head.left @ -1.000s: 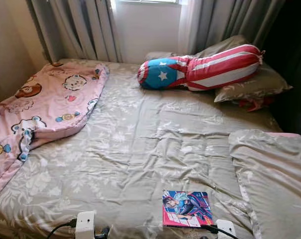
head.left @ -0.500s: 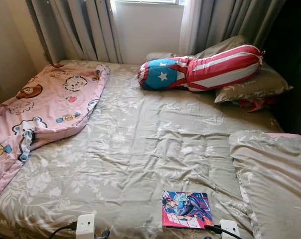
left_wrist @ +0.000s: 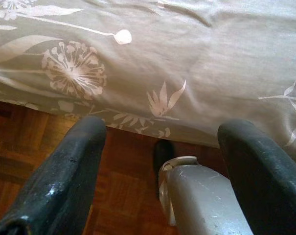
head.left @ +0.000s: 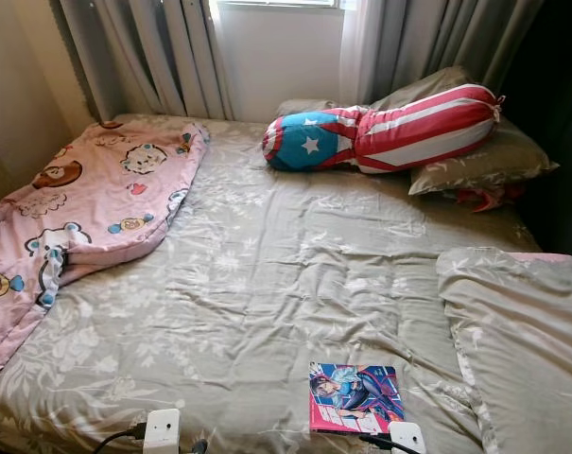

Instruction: Clean up the room

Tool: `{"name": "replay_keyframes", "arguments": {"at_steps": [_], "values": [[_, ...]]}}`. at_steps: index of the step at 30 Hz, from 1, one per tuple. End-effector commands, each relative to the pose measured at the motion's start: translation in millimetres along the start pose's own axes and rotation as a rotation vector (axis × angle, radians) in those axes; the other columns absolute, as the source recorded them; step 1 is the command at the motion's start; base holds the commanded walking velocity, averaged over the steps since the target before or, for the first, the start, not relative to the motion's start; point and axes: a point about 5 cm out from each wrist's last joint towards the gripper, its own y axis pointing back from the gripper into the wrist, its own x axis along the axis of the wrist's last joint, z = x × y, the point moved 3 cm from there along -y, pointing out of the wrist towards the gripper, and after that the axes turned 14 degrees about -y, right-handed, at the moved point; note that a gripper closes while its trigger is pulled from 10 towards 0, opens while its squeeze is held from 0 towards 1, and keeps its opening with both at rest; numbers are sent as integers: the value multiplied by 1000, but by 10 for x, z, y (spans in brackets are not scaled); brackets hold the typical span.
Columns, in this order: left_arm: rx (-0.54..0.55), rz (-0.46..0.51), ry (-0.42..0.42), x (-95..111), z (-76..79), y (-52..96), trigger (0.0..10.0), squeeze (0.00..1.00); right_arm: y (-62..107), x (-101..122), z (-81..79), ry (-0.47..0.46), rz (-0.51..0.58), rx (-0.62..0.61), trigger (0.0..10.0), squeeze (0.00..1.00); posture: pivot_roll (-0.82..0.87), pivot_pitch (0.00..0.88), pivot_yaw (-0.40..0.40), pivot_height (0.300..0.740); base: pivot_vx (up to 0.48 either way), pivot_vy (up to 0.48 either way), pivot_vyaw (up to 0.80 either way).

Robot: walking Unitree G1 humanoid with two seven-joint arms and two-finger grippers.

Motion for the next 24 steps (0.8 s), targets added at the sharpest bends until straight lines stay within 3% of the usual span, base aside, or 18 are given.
{"name": "replay_keyframes", "arguments": {"at_steps": [1,4,24], "values": [[5,-41,7,-109,-24,24,10000,0,1,-26,-29,16,-3,3,10000,0,47,0,-17,740,0,0,800],[8,-44,9,-121,-35,28,10000,0,5,-1,32,15,0,-6,10000,0,49,0,-13,740,0,0,800],[8,-44,9,-121,-35,28,10000,0,5,-1,32,15,0,-6,10000,0,49,0,-13,740,0,0,800]]}}
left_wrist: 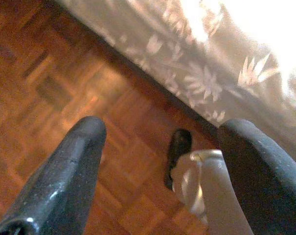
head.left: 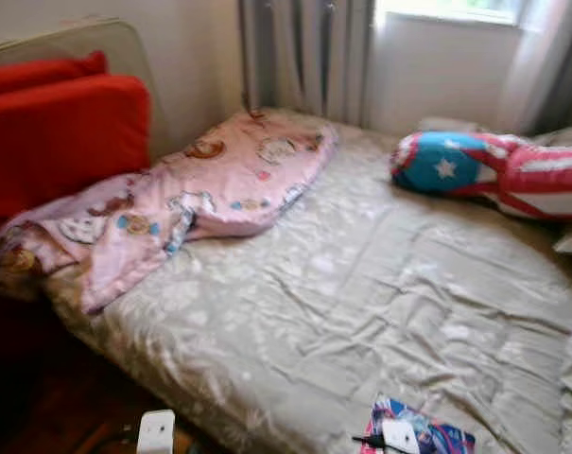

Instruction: Clean up the room

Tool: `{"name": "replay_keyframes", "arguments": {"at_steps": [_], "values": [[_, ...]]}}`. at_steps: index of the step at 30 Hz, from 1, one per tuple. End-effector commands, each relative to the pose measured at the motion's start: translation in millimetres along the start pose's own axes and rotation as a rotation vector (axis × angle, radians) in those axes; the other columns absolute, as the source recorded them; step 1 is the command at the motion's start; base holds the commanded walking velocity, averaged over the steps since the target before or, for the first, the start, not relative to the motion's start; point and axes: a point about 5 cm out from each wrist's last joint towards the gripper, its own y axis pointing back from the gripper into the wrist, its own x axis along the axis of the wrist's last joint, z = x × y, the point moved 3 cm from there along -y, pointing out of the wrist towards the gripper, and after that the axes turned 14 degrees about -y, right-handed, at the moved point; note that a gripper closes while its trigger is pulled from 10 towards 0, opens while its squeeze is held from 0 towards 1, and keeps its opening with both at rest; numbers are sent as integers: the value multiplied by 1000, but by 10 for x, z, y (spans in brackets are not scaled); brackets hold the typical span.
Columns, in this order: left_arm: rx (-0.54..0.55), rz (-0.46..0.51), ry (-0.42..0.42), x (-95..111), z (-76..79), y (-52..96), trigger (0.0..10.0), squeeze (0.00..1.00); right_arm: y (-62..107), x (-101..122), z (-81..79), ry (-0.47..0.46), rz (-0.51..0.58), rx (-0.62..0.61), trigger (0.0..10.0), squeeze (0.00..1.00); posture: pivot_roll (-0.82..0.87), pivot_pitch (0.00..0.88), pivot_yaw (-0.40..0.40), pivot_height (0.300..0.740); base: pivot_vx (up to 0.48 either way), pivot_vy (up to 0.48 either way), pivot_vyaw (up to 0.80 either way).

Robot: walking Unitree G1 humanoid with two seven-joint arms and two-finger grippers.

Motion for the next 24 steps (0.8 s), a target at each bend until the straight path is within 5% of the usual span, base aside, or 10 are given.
{"name": "replay_keyframes", "arguments": {"at_steps": [1,11,24], "values": [[17,-17,-1,-51,-70,12,10000,0,-8,10,-57,-1,3,12,10000,0,49,0,-13,740,0,0,800],[16,-19,-2,-55,-71,13,10000,0,-6,19,-30,-2,5,8,10000,0,49,0,-13,740,0,0,800],[1,-23,-52,-36,-100,4,10000,0,6,0,35,-30,-7,12,10000,0,58,0,-32,740,0,212,0]]}}
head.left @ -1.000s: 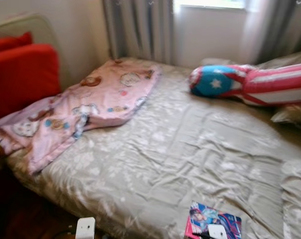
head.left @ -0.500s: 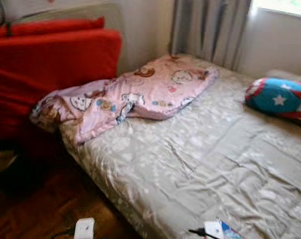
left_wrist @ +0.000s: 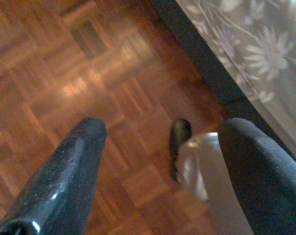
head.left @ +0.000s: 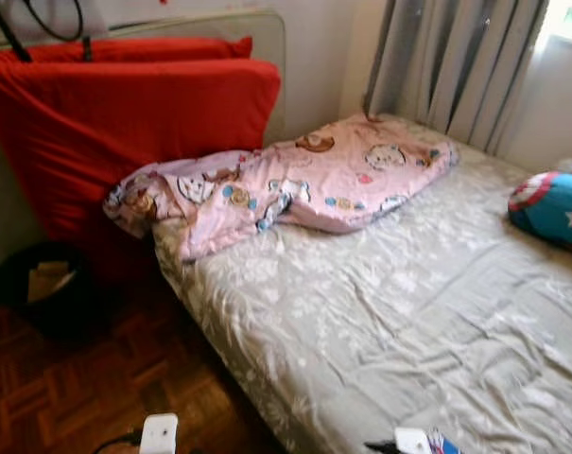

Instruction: Clean up the room

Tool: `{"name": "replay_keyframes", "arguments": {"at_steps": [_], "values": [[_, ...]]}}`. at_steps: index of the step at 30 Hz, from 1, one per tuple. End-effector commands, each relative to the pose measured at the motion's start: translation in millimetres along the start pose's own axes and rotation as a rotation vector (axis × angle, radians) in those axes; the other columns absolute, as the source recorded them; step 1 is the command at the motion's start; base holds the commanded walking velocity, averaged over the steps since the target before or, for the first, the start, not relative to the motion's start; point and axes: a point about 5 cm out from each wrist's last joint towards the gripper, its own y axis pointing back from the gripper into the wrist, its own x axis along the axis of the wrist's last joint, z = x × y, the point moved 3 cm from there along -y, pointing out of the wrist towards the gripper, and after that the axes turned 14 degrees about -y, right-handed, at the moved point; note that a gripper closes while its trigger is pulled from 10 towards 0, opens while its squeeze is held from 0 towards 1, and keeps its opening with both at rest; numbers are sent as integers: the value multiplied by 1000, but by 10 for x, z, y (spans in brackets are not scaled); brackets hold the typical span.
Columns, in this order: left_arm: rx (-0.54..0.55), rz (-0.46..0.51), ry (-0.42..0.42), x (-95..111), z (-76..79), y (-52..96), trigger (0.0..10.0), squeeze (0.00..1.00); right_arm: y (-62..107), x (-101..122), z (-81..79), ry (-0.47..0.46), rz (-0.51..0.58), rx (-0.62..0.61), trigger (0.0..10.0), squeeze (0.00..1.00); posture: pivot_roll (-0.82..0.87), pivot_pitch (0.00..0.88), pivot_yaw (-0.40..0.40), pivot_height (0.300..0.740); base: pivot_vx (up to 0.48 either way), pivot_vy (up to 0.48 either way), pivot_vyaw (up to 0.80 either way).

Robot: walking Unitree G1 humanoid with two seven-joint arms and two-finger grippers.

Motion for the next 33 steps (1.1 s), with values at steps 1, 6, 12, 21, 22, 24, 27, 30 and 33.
{"name": "replay_keyframes", "arguments": {"at_steps": [1,6,12,21,22,24,27,30,33], "values": [[-21,-7,-18,-11,54,0,10000,0,29,-54,128,-12,-13,-32,10000,0,59,0,-32,740,0,0,0],[-25,-13,-20,-21,59,1,10000,0,30,-51,137,-9,-12,-38,10000,0,58,0,-32,740,0,0,0],[-26,-24,-15,-44,61,5,10000,0,29,-62,139,-19,-20,-45,10000,0,59,0,-32,740,0,0,0],[-23,-51,-15,-146,5,32,10000,0,28,-76,129,-18,-30,-41,10000,0,62,0,-32,740,0,0,-765],[-23,-52,-15,-149,1,33,10000,0,28,-77,128,-17,-31,-41,10000,0,62,0,-32,740,0,0,-775],[-20,-59,-13,-174,-27,40,10000,0,27,-72,125,-28,-26,-39,10000,0,62,0,-31,740,0,124,-387],[-18,-64,-13,-194,-45,46,10000,0,27,-62,120,-37,-16,-38,10000,0,63,0,-30,740,0,247,0],[-18,-68,-13,-211,-57,52,10000,0,26,-55,116,-31,-12,-37,10000,0,64,0,-30,740,0,249,0],[-18,-71,-13,-228,-67,58,10000,0,27,-69,119,-38,-18,-41,10000,0,66,0,-30,740,0,247,0]]}}
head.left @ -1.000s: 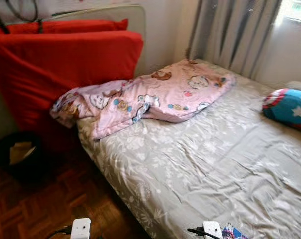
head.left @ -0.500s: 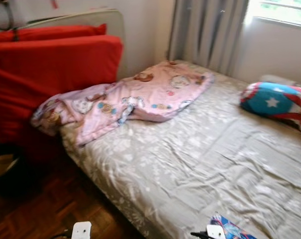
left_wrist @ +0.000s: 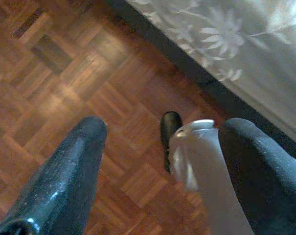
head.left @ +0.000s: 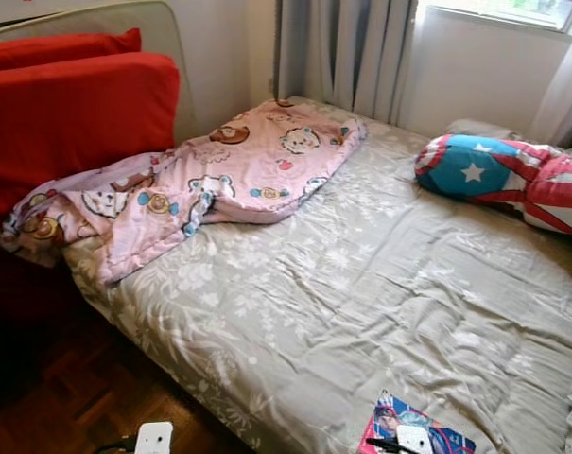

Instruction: Clean up the room

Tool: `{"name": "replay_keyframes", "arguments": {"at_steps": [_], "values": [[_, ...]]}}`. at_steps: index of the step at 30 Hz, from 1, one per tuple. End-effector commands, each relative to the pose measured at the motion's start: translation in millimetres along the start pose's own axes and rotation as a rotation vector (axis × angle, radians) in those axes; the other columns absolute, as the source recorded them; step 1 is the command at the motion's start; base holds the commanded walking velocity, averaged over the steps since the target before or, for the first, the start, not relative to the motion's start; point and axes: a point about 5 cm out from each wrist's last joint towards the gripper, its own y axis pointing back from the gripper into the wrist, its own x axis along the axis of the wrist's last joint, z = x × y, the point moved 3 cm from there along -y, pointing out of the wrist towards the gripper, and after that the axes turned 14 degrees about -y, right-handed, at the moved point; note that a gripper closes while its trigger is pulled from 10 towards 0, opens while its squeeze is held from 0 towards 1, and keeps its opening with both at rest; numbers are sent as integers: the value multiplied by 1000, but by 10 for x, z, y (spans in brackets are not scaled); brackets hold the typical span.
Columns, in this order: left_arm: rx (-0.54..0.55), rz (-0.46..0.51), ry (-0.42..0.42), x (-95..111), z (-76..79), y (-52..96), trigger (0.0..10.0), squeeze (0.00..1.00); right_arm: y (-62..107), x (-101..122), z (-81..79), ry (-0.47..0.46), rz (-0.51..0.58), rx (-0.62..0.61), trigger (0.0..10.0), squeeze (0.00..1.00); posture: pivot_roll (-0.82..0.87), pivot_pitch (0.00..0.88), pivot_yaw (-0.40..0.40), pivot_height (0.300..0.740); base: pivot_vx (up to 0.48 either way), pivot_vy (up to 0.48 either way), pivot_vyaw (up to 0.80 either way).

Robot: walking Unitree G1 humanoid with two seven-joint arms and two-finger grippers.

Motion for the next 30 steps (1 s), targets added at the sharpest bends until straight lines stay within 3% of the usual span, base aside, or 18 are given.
{"name": "replay_keyframes", "arguments": {"at_steps": [1,9,24,30], "values": [[-1,-28,10,-86,-28,19,10000,0,3,-15,10,-15,-2,-7,10000,0,66,0,-30,740,0,244,0],[-1,-34,6,-118,-43,29,10000,0,5,-45,2,-15,-12,-8,10000,0,66,0,-29,740,0,254,-742],[3,-41,-1,-152,-76,41,10000,0,7,-48,2,-45,-1,-13,10000,0,67,0,-27,740,0,282,0],[3,-43,-4,-163,-91,45,10000,0,6,-54,-2,-46,-7,-12,10000,0,69,0,-25,740,0,324,-781]]}}
